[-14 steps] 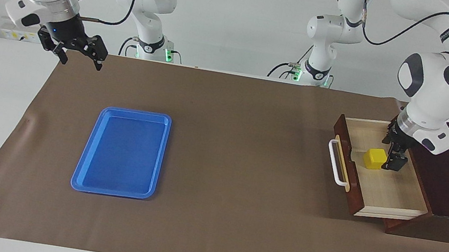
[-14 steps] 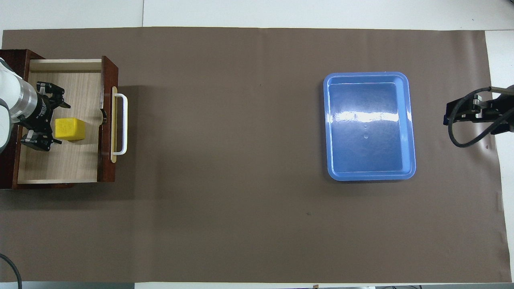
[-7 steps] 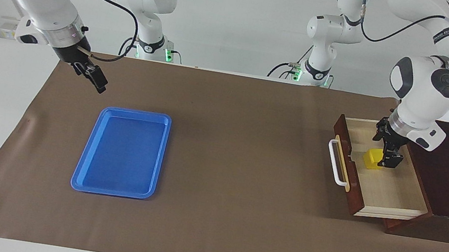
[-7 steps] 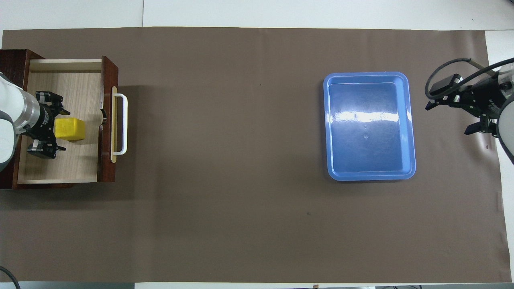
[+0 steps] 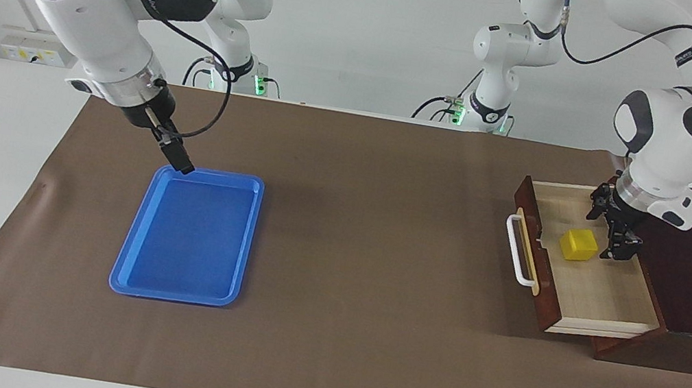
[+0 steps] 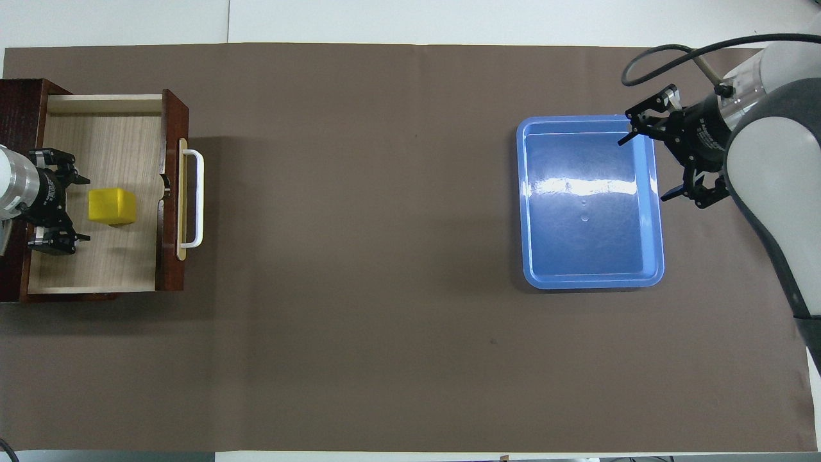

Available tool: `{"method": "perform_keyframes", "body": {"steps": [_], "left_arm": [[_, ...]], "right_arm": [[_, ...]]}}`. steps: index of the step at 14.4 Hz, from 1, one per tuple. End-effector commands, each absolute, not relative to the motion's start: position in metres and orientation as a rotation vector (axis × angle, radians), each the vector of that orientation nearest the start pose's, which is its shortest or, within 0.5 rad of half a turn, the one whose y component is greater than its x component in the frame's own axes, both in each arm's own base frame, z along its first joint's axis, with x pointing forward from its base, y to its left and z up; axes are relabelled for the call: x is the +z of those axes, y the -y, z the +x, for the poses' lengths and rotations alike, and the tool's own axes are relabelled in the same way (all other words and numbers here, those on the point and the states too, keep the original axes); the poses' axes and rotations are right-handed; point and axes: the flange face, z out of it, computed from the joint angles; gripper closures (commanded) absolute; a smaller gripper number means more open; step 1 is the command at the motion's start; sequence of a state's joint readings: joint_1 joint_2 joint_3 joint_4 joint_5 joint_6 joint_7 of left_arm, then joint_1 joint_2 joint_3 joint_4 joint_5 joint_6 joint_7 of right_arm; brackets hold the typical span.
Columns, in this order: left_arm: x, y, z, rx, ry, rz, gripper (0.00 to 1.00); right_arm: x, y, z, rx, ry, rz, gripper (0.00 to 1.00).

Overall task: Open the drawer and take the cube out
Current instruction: 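Grasp the yellow cube with the left gripper while the right gripper advances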

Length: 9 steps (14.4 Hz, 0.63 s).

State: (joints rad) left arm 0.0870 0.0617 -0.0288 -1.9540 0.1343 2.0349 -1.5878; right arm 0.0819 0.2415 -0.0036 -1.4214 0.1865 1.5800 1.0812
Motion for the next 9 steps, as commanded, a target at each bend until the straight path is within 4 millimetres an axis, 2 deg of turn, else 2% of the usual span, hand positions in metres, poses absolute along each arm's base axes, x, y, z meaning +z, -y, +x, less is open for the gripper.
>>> {"method": "perform_keyframes", "body": {"steps": [1, 4, 5, 8, 9], "left_arm": [[0.445, -0.038, 0.562, 0.177, -2.303, 2.213, 0.00], [0.442, -0.034, 0.558, 0.175, -2.326, 2.189, 0.00], [0.439, -0.032, 0.557, 0.175, -2.334, 2.179, 0.00], [0.441, -0.029, 0.557, 0.181, -2.344, 2.161, 0.00], [0.441, -0.030, 0.557, 0.181, -2.355, 2.148, 0.20]], "right_arm": [[0.547, -0.093, 0.653, 0.302, -1.582, -2.478, 0.00], [0.543, -0.133, 0.664, 0.351, -1.696, -2.227, 0.00], [0.533, -0.147, 0.668, 0.391, -1.747, -2.167, 0.00], [0.503, -0.162, 0.681, 0.587, -1.851, -1.947, 0.00], [0.493, -0.170, 0.682, 0.641, -1.855, -1.925, 0.00]]}}
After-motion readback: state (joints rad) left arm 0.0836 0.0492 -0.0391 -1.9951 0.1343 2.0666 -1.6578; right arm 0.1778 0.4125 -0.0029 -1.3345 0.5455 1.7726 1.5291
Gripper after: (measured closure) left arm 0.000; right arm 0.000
